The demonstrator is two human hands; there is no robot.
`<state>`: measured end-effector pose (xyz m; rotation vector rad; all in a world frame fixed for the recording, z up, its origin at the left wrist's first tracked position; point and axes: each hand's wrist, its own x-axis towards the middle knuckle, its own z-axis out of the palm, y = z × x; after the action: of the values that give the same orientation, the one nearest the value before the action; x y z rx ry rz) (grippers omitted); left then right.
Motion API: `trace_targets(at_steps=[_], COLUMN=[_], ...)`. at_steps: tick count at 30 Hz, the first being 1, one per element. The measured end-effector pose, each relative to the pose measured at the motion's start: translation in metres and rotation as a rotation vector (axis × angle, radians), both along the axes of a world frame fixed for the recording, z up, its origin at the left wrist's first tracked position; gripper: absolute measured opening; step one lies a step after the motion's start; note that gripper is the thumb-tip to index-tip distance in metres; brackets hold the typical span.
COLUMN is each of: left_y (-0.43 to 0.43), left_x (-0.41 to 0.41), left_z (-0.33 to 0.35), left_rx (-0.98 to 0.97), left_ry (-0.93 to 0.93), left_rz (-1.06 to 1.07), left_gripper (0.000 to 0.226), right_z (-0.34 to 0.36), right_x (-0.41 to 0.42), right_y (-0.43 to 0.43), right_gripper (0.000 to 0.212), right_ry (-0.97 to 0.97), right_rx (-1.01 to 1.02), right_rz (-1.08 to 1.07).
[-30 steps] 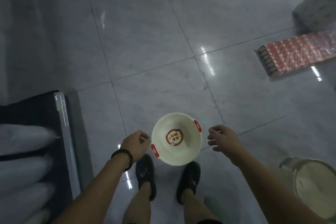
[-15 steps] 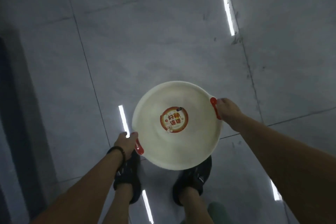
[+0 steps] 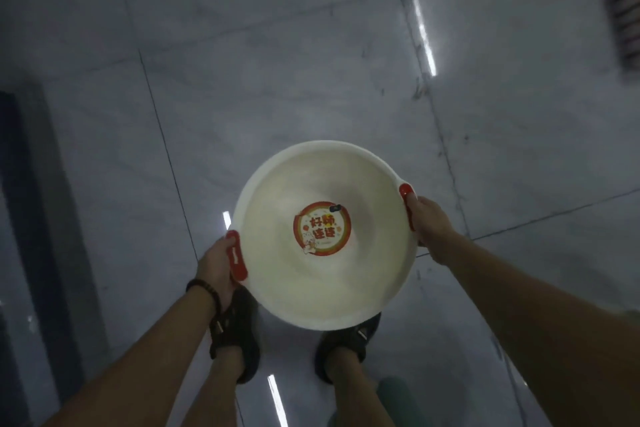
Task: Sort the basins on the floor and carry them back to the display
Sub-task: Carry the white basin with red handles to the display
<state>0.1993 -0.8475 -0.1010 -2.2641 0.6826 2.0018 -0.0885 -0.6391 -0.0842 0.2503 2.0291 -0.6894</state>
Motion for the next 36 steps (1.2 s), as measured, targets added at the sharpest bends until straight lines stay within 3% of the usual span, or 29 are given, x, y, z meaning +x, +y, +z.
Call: trace_targets(at_steps=[3,8,10,13,18,20,23,28,36], left_y=[-0.011,-0.030,-0.025,-0.018,0.031,0.061,0.120,0.236,0.454], left_x=[-0.036,-0.076,-0.098,-0.125,-0.137,-0.137,-0.135,-0.114,0.008], left_z=[0.085,0.232,0.299,0.397,0.541,0.584,0.635,0.691,0.709], left_rx=[-0.062,-0.101,-0.120,-0.178,-0.266,-0.280,-0.238,-0.177,-0.051], left_ry=[0.053,0.157,0.210,0.312,0.458,0.538,0.601,0.698,0.773], left_rz=[-0.107,-0.348,-0.461,-0.642,-0.964,-1.093,-1.249,-1.428,-1.736], left_gripper=[0.022,0.043,0.039,0.028,0.030,0.033,0.039,0.029,0.036], right_z=[0.089,0.263,0.328,0.418,0.554,0.596,0.643,0.678,0.683], right_x=[-0.009,-0.001,0.014,0.055,0.159,0.203,0.270,0.386,0.618], right_y=[0.015,0.057,0.082,0.109,0.173,0.205,0.257,0.337,0.457], right_gripper=[0.046,0.030,0.030,0.032,0.025,0.033,0.040,0.035,0.023], right_ry=[0.026,0.117,0.182,0.228,0.311,0.351,0.438,0.525,0.632], right_rx=[-0.030,-0.082,-0.108,-0.109,-0.172,-0.196,-0.194,-0.235,-0.245], right_rz=[-0.100,-0.372,-0.472,-0.654,-0.948,-1.050,-1.219,-1.557,-1.924])
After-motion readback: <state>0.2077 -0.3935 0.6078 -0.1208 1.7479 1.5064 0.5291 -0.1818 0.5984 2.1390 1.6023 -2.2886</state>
